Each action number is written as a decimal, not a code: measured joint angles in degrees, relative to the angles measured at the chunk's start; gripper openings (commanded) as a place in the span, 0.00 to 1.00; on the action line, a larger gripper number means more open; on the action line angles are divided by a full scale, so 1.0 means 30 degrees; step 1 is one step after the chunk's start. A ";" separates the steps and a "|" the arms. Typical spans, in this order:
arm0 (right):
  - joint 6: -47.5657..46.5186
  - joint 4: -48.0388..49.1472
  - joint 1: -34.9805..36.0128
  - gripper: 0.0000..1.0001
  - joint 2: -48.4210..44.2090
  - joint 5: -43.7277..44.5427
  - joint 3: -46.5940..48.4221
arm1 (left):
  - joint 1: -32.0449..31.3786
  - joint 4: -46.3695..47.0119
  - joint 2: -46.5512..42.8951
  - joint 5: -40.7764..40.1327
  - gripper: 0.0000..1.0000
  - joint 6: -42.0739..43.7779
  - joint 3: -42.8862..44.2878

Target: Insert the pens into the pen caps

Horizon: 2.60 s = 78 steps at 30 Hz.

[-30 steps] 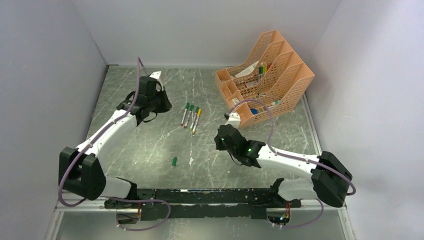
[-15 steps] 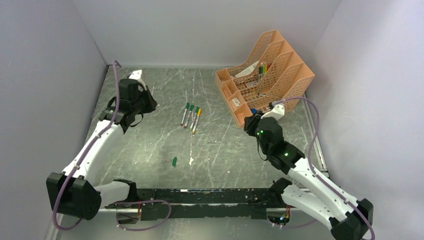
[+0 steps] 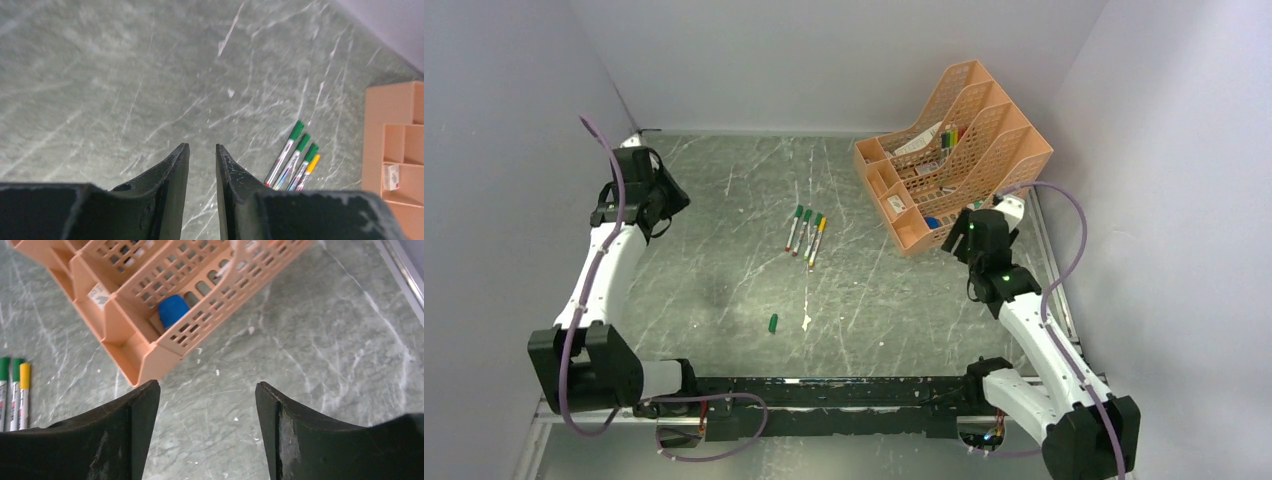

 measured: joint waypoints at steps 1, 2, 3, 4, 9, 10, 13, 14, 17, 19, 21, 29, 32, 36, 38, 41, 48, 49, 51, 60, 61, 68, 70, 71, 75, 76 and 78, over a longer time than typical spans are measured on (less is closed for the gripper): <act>-0.0138 -0.0051 -0.0714 0.69 0.0000 -0.0466 0.0000 | 0.0233 0.0066 0.0233 0.0415 0.37 -0.0160 -0.0335; -0.0197 -0.0102 -0.1341 0.68 0.0015 -0.0911 -0.0022 | 0.0466 0.0095 0.0561 0.0918 0.37 -0.0342 -0.0750; -0.0211 -0.0102 -0.1894 0.66 0.0036 -0.1399 -0.0087 | 0.0597 0.0102 0.0896 0.1355 0.37 -0.0481 -0.1093; -0.0204 -0.0124 -0.2324 0.61 0.0058 -0.1909 -0.0182 | 0.0663 0.0109 0.1188 0.1719 0.37 -0.0583 -0.1355; 0.0291 -0.0102 -0.3126 0.16 0.0131 -0.4830 -0.0991 | 0.0736 0.0146 0.1625 0.3359 0.42 -0.0787 -0.2419; 0.0488 -0.0117 -0.3337 0.11 0.0124 -0.5435 -0.1158 | 0.0743 0.0197 0.1625 0.3599 0.44 -0.0772 -0.2412; 0.1173 -0.0131 -0.4058 0.05 -0.0175 -0.6819 -0.1457 | 0.0758 0.0437 0.1523 0.4641 0.47 -0.0685 -0.2463; 0.1479 -0.0153 -0.4379 0.05 -0.0481 -0.7286 -0.1545 | 0.0750 0.0612 0.1421 0.5056 0.47 -0.0685 -0.2579; 0.2302 -0.0342 -0.5617 0.05 -0.1763 -0.8539 -0.1603 | 0.0510 0.1494 0.0801 0.6309 0.47 -0.0707 -0.3599; 0.2652 -0.0539 -0.6564 0.05 -0.2229 -0.9202 -0.1552 | -0.0080 0.1719 0.0321 0.6499 0.47 -0.0714 -0.4313; 0.2885 -0.0984 -0.7512 0.05 -0.2273 -0.9872 -0.1421 | -0.1428 0.1902 -0.0182 0.6513 0.48 -0.0707 -0.4903; 0.3213 -0.3614 -1.1708 0.18 -0.2280 -1.0426 -0.0874 | -0.3934 0.1916 -0.1275 0.6776 0.57 -0.0342 -0.5508; 0.3752 -0.3716 -1.2218 0.17 -0.1865 -1.0564 -0.0816 | -0.3934 0.1887 -0.1676 0.6936 0.59 -0.0248 -0.5544; 0.4925 -0.3446 -1.2305 0.16 -0.1756 -1.0426 -0.1224 | -0.4116 0.1945 -0.2492 0.7118 0.63 -0.0444 -0.5632; 0.5406 -0.3308 -1.2305 0.16 -0.2157 -0.9945 -0.1552 | -0.4648 0.2229 -0.2769 0.7118 0.64 -0.0634 -0.5741; 0.5814 -0.2798 -1.2298 0.19 -0.2834 -0.9420 -0.1807 | -0.5384 0.2339 -0.2958 0.7155 0.64 -0.0707 -0.5945; 0.6717 0.0109 -0.9887 0.26 -0.2892 -0.9566 -0.2958 | -0.5683 0.2674 -0.3293 0.8029 0.59 -0.0605 -0.6171; 0.6747 0.0357 -0.8473 0.27 -0.2404 -0.8954 -0.2885 | -0.5683 0.2769 -0.3213 0.8386 0.57 -0.0554 -0.6171; 0.6783 0.0554 -0.4889 0.30 -0.1129 -0.7643 -0.2375 | -0.5683 0.2834 -0.2754 0.9231 0.53 -0.0393 -0.6054; 0.6557 0.1268 0.7606 0.54 0.7184 -0.2084 0.2885 | -0.5843 0.1596 -0.0947 0.9486 0.61 0.0459 -0.5377; 0.6441 0.1180 0.8327 0.57 0.7934 -0.1668 0.3548 | -0.5850 0.1304 -0.1064 0.9005 0.62 0.0590 -0.5275; 0.5646 -0.0459 1.3253 0.68 1.2531 0.1239 0.8211 | -0.5690 -0.0481 -0.1923 0.4568 0.64 0.1450 -0.4736; 0.5486 -0.0699 1.3843 0.70 1.2772 0.1581 0.8364 | -0.5377 -0.0729 -0.2288 0.3949 0.64 0.1435 -0.4736; 0.5399 -0.0816 1.3967 0.71 1.2735 0.1683 0.8320 | -0.5253 -0.0787 -0.2448 0.3818 0.64 0.1413 -0.4736; 0.4809 -0.0503 1.3945 0.75 1.1723 0.1792 0.7592 | -0.4590 -0.0867 -0.3024 0.3293 0.65 0.1042 -0.4743; 0.4561 -0.0488 1.3908 0.76 1.1307 0.1785 0.7388 | -0.4473 -0.0874 -0.3126 0.3096 0.65 0.0903 -0.4743; 0.4109 -0.0495 1.3894 0.78 1.0688 0.1698 0.7293 | -0.4350 -0.0874 -0.3228 0.2688 0.65 0.0539 -0.4750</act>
